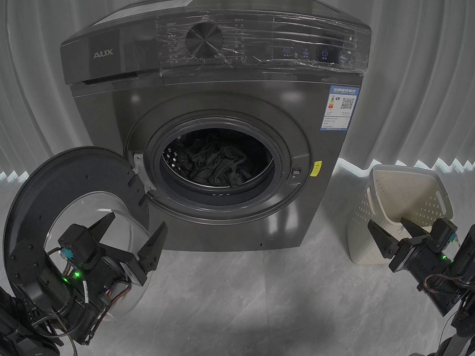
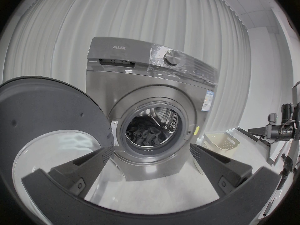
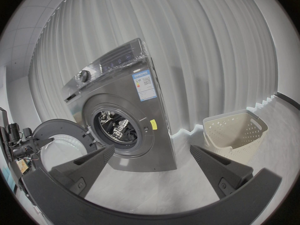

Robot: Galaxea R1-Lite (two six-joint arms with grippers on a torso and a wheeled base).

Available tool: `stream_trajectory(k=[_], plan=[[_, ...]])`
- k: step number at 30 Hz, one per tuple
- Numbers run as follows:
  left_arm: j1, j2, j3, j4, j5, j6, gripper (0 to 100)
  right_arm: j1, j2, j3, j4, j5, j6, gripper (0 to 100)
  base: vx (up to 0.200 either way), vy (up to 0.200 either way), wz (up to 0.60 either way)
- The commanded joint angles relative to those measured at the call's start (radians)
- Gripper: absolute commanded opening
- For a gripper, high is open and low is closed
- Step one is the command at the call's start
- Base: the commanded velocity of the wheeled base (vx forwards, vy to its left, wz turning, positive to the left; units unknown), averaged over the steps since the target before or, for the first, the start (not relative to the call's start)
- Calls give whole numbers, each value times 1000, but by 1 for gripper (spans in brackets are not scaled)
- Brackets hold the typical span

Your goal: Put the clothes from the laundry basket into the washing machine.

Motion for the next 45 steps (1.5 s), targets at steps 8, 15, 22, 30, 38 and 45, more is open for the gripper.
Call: stream_trajectory(k=[8,15,22,30,38,45], plan=[[27,-80,77,-2,-6,-2,100,9,-92,18,35,6,-5,100,-200,0,0],[41,-187,77,19,-11,-8,100,-9,-158,18,89,29,-43,100,-114,0,0],[79,-266,77,85,-2,-7,100,-117,-227,18,81,91,-132,100,-114,0,0],[116,-456,77,312,-83,9,100,-153,-293,18,135,125,-172,100,-50,0,0],[140,-703,79,603,-80,-11,100,-202,-475,18,365,131,-213,100,0,0,0],[243,-918,79,849,-100,-13,100,-265,-604,18,496,130,-213,100,0,0,0]])
